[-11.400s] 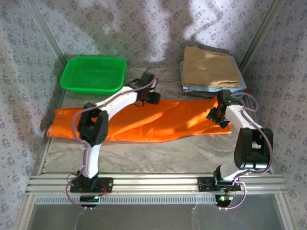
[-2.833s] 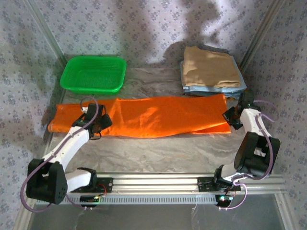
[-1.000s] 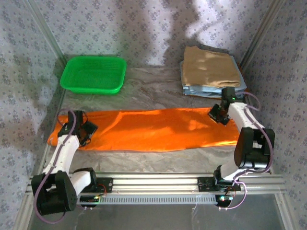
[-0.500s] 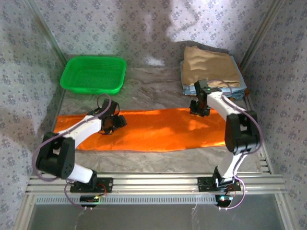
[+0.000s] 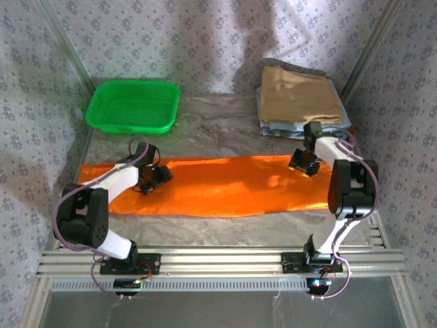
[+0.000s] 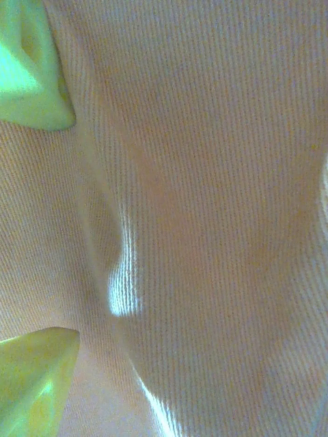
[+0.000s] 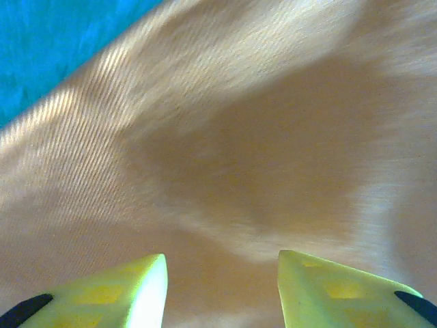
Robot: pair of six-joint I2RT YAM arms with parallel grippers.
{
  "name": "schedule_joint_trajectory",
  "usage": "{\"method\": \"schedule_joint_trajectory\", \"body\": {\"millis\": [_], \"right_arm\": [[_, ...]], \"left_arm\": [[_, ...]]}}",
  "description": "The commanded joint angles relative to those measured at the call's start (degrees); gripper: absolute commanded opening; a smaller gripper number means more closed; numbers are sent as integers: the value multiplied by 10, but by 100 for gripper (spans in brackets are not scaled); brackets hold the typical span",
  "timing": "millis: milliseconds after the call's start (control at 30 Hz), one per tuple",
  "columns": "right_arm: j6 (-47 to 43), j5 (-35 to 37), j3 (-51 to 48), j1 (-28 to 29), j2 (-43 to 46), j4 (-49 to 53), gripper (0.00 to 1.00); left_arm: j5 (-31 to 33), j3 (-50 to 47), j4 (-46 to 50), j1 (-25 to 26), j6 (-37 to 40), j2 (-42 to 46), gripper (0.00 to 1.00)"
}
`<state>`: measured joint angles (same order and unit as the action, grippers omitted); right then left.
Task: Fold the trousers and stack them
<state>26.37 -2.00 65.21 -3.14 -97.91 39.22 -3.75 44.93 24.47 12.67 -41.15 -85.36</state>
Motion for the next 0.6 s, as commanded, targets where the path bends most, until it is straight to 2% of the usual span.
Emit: {"method": "schedule_joint_trajectory", "body": {"millis": [0, 200, 367, 500, 567], "right_arm": [[15, 47, -1, -40, 51, 16, 62], [59, 99, -41, -109, 50, 31, 67], [89, 145, -89, -154, 53, 30, 78], [90, 155, -96, -163, 25, 25, 80], [89, 145, -90, -166, 2, 21, 88]], "left_arm": [[-1, 8, 48, -5, 13, 20, 79], [-6, 22, 74, -5, 13, 66, 85], [-8, 23, 86, -5, 12, 93, 86], [-13, 15, 85, -5, 4, 116, 86], [-13, 9, 84, -5, 1, 128, 86]]}}
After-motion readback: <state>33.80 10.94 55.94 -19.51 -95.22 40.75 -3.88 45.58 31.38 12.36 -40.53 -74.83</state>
